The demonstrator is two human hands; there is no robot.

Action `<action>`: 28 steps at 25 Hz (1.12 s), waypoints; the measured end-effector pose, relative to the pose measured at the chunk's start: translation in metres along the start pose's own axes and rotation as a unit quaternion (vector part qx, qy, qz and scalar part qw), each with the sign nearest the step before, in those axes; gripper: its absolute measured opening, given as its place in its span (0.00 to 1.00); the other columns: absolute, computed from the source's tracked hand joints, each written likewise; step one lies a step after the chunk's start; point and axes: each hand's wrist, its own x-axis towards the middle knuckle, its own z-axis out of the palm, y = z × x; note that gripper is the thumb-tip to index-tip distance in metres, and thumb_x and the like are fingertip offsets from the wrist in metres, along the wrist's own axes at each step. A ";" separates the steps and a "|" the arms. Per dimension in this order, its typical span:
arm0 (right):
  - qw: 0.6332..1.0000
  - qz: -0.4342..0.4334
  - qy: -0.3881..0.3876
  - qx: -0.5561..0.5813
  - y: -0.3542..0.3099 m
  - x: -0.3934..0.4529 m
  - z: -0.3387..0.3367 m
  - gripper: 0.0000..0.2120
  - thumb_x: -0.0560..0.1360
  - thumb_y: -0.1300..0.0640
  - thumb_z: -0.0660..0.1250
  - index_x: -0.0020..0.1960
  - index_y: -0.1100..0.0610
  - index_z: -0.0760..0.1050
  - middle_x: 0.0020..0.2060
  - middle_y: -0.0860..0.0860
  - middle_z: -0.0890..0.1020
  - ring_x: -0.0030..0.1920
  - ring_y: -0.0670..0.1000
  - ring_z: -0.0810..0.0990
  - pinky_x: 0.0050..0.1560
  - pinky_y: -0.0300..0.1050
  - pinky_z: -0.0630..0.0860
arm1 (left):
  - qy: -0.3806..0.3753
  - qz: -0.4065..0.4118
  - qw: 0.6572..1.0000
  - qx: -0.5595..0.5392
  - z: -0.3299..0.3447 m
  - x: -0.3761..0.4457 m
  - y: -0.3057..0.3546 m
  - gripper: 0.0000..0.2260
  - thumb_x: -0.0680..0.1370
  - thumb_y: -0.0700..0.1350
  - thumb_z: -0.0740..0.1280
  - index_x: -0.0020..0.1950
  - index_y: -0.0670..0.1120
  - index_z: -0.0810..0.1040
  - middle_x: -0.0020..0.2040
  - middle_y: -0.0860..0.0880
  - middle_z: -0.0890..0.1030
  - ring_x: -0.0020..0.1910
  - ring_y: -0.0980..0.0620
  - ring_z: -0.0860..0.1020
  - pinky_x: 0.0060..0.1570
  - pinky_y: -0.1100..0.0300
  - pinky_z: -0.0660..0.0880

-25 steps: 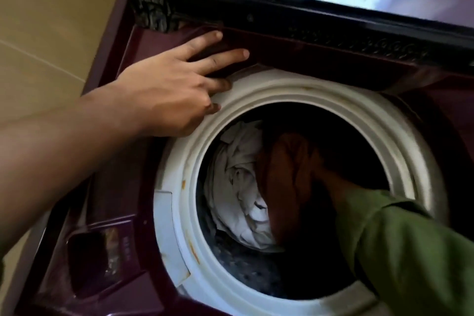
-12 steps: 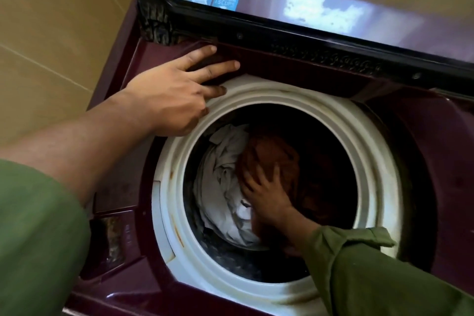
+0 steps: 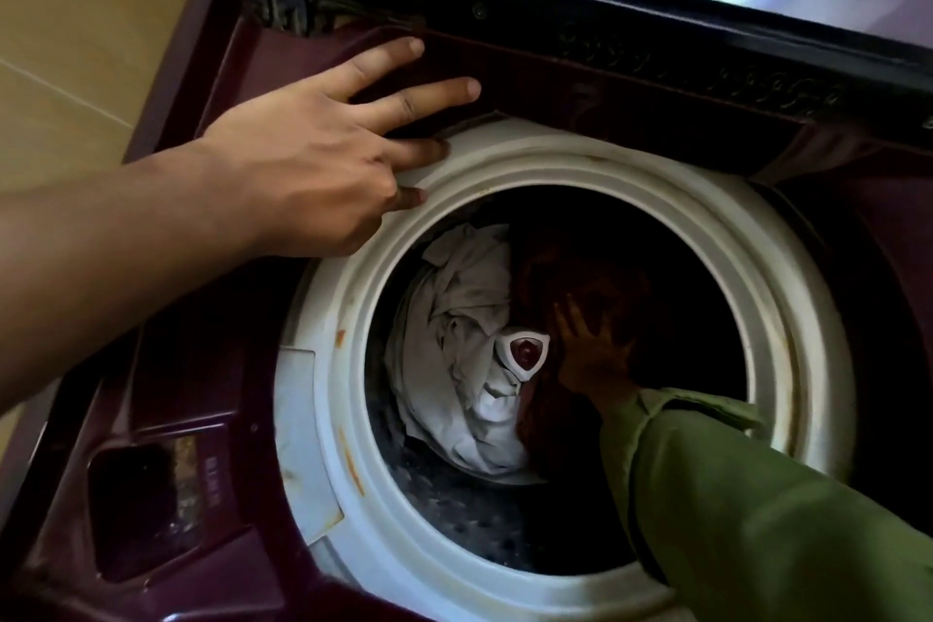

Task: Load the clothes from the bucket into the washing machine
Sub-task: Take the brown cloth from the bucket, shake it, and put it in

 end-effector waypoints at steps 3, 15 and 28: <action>0.998 -0.022 -0.052 -0.015 0.001 0.033 0.001 0.32 0.81 0.47 0.55 0.79 0.49 0.41 0.79 0.50 0.41 0.78 0.62 0.48 0.73 0.68 0.51 | 0.089 0.006 0.996 -0.028 0.012 -0.002 -0.004 0.23 0.76 0.48 0.51 0.58 0.48 0.84 0.67 0.42 0.77 0.78 0.41 0.53 0.76 0.38 0.44; 0.995 -0.040 -0.053 0.075 -0.028 -0.054 -0.075 0.36 0.78 0.45 0.61 0.79 0.57 0.50 0.78 0.58 0.50 0.78 0.59 0.49 0.77 0.56 0.48 | 0.053 -0.031 0.998 -0.010 -0.004 -0.001 -0.001 0.20 0.74 0.49 0.59 0.61 0.47 0.82 0.69 0.52 0.76 0.78 0.47 0.49 0.76 0.43 0.39; 0.931 0.001 0.117 0.345 -0.031 -0.247 -0.162 0.14 0.78 0.56 0.63 0.61 0.53 0.80 0.61 0.49 0.81 0.62 0.48 0.77 0.61 0.38 0.70 | -0.124 -0.175 0.972 -0.098 -0.052 0.011 0.072 0.29 0.78 0.53 0.58 0.79 0.51 0.57 0.81 0.49 0.53 0.79 0.43 0.41 0.70 0.32 0.33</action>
